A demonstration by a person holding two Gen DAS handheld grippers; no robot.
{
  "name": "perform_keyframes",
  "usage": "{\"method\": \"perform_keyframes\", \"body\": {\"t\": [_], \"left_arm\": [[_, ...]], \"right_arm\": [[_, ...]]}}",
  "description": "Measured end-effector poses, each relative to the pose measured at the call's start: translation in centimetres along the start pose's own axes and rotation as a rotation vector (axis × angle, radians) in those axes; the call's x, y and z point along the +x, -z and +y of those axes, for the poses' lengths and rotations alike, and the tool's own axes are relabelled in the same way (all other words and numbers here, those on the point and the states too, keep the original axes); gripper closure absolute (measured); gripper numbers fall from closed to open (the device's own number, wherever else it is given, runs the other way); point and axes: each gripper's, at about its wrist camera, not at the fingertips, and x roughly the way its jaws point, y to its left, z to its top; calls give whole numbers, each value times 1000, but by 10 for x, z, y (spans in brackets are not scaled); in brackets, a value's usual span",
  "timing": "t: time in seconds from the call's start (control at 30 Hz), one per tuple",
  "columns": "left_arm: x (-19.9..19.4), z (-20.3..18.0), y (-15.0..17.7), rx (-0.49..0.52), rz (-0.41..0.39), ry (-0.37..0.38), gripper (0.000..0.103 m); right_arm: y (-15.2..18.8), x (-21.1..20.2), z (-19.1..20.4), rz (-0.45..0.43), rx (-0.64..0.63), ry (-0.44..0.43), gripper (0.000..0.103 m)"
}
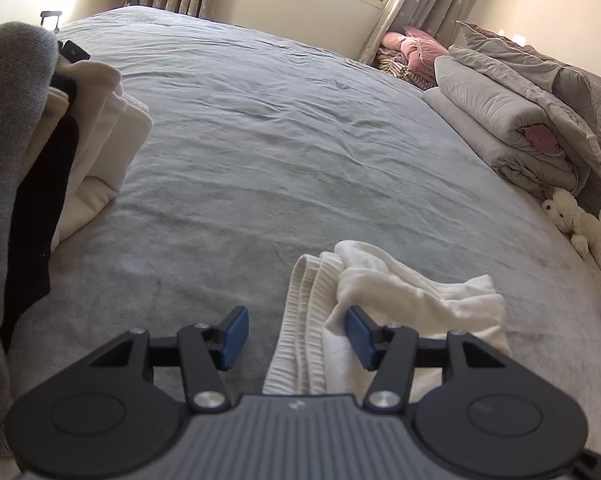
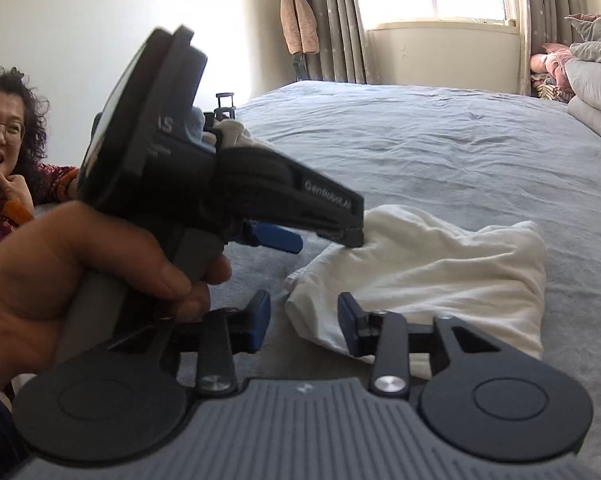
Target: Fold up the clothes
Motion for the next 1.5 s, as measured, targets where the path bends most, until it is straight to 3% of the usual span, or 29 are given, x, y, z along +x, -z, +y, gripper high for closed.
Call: {"method": "perform_keyframes", "body": {"t": [0.13,0.27,0.3,0.47,0.57,0.7,0.77,0.8,0.87,0.93,1.1,1.2,1.33,1.47,1.5], "left_arm": [[-5,1,-1,-17,2,-3,47],[-22,-12,1,32,-37,41,47],[-25,-16,3,54,-41,48,47],[-28,-45,17,174,-28,100,47],[-23,-62,28,242,-8,121,47],[-10,-77,40,306,31,125,47],[-7,-77,41,327,34,105,47],[-6,-77,41,334,35,95,47],[-8,-74,39,333,40,90,47],[-9,-71,38,335,45,87,47],[-15,-61,35,315,48,88,47],[-18,-53,32,308,50,66,47],[-19,-39,27,271,56,51,45],[-19,-30,24,243,62,27,44],[-17,-29,24,246,70,7,44]], "right_arm": [[-12,-19,-50,-36,54,131,44],[-24,-21,-113,-48,176,151,44],[-28,-17,-121,-31,156,153,46],[-38,10,-131,80,-91,115,77],[-47,24,-135,103,-190,61,78],[-44,52,-123,232,-315,-53,77],[-43,56,-121,251,-342,-63,84],[-44,56,-121,250,-348,-60,94],[-50,46,-123,210,-336,-28,97],[-55,37,-124,163,-340,7,97],[-44,54,-121,194,-417,56,98],[-47,58,-125,164,-395,79,100],[-54,58,-115,144,-432,56,99],[-67,65,-94,156,-412,-109,80],[-71,68,-88,162,-405,-154,66]]}}
